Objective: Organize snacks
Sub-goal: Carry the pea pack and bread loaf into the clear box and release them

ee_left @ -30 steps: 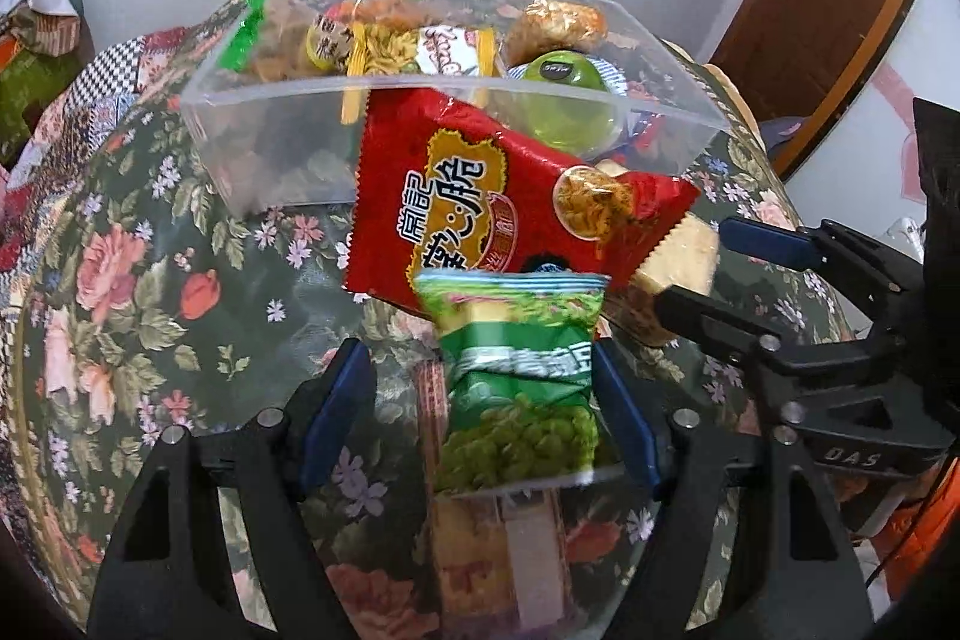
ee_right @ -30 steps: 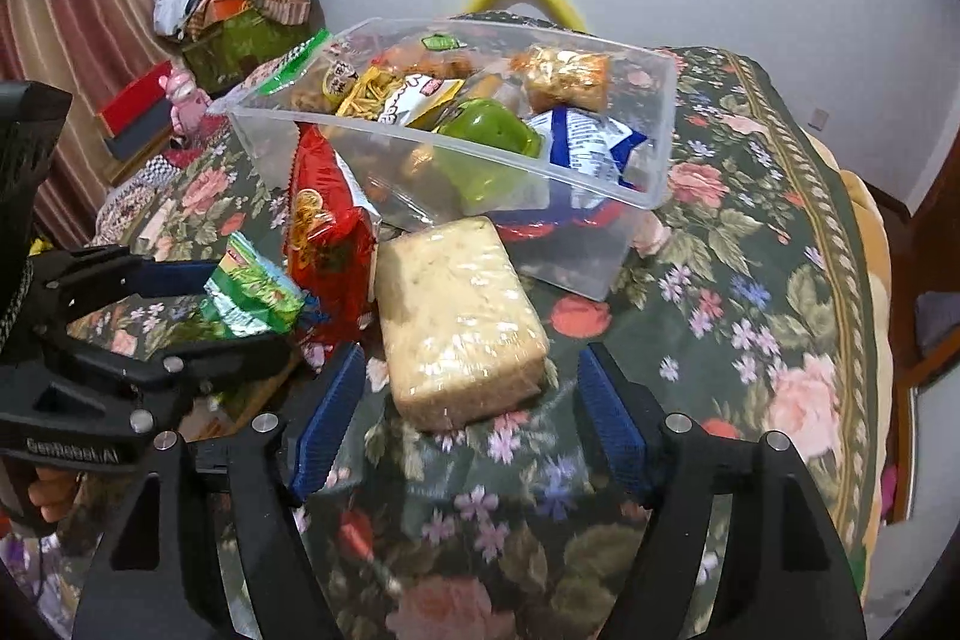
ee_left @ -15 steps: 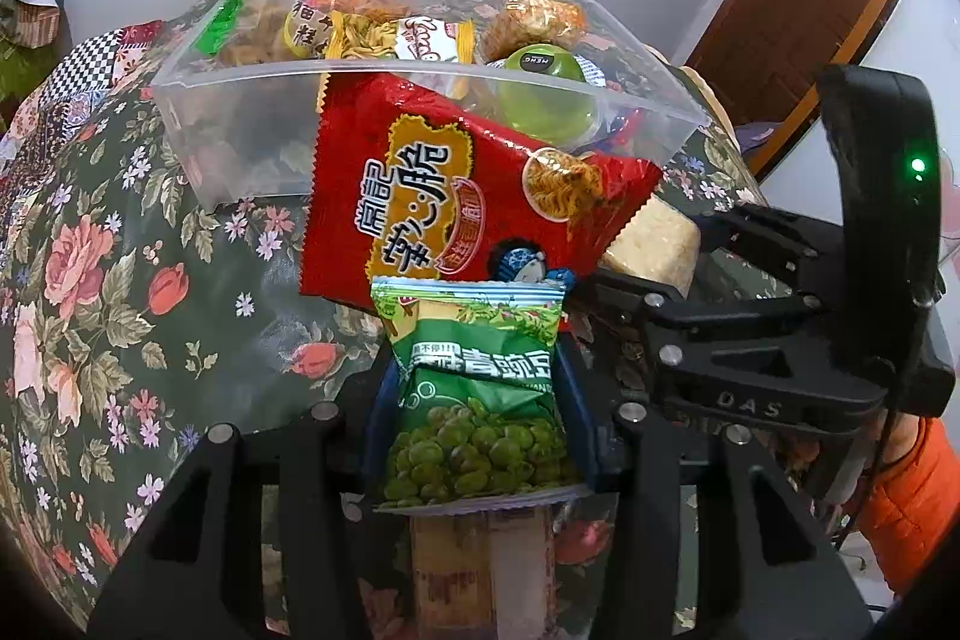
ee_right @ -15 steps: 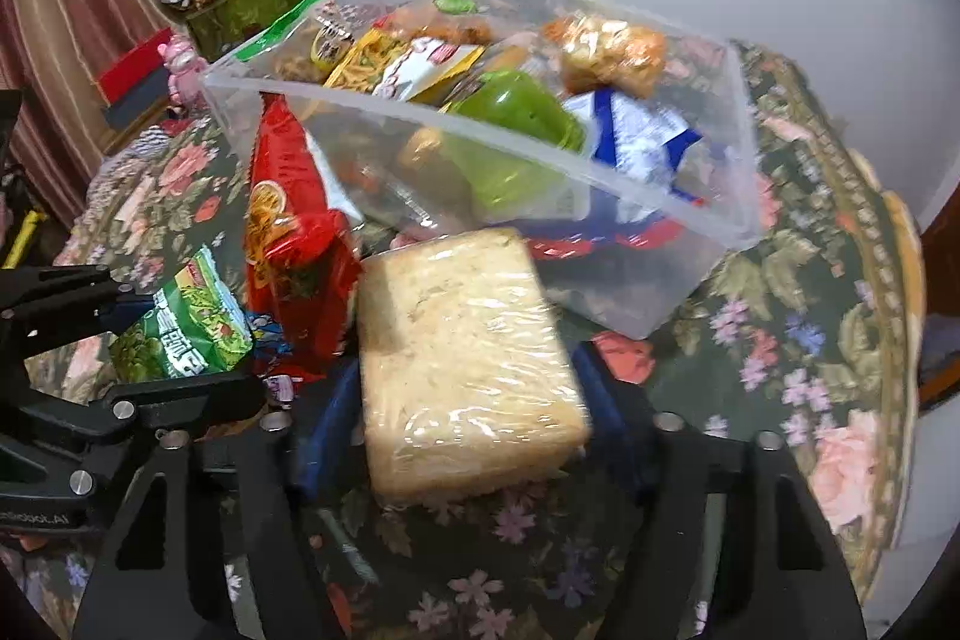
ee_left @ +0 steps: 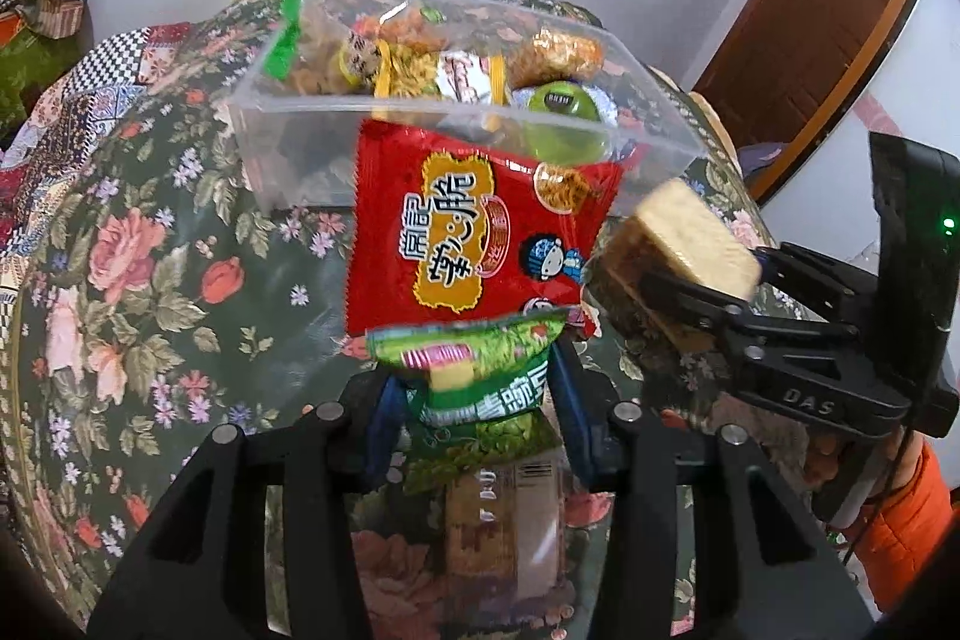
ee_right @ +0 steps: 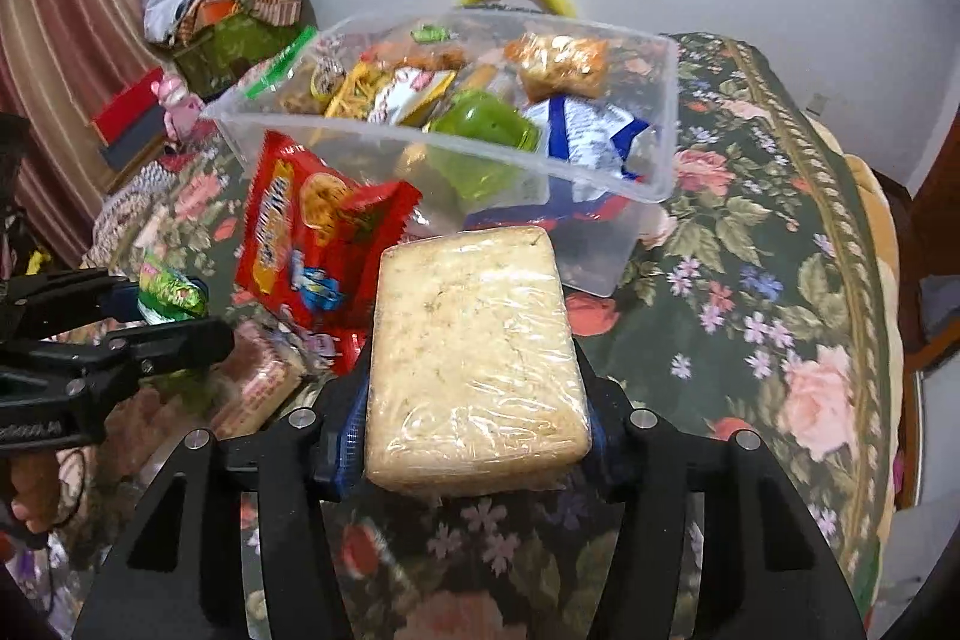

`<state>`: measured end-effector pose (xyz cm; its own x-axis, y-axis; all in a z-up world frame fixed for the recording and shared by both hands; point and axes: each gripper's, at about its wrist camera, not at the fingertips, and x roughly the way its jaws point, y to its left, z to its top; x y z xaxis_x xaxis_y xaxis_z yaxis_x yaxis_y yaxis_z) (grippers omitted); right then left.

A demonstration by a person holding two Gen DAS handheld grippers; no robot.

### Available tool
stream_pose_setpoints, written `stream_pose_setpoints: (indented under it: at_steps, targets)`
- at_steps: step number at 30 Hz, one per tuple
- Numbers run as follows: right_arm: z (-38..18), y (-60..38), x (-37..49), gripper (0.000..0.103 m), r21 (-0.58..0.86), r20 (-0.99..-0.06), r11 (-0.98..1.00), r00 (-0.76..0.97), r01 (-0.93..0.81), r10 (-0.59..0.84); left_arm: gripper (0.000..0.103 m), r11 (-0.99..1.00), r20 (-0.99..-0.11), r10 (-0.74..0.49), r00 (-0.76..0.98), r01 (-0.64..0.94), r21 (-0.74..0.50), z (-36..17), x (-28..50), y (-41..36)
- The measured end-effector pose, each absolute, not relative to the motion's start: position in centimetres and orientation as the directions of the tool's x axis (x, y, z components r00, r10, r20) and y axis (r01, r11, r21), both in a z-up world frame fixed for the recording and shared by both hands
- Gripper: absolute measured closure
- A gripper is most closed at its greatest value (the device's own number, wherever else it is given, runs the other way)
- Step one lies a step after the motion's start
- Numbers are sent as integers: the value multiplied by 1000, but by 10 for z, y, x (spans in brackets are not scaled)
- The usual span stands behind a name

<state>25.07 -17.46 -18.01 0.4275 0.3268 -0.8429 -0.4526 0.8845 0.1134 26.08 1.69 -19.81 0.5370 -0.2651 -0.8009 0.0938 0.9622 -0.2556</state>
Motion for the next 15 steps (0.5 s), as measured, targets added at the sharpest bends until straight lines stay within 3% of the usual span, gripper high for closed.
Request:
stream_pose_setpoints:
  at_steps: [15]
  targets:
    - [-134,-180,249,51,110,-774,893,526,-436,352,59,966,-756,-241,609,77,-246,-160,263,30]
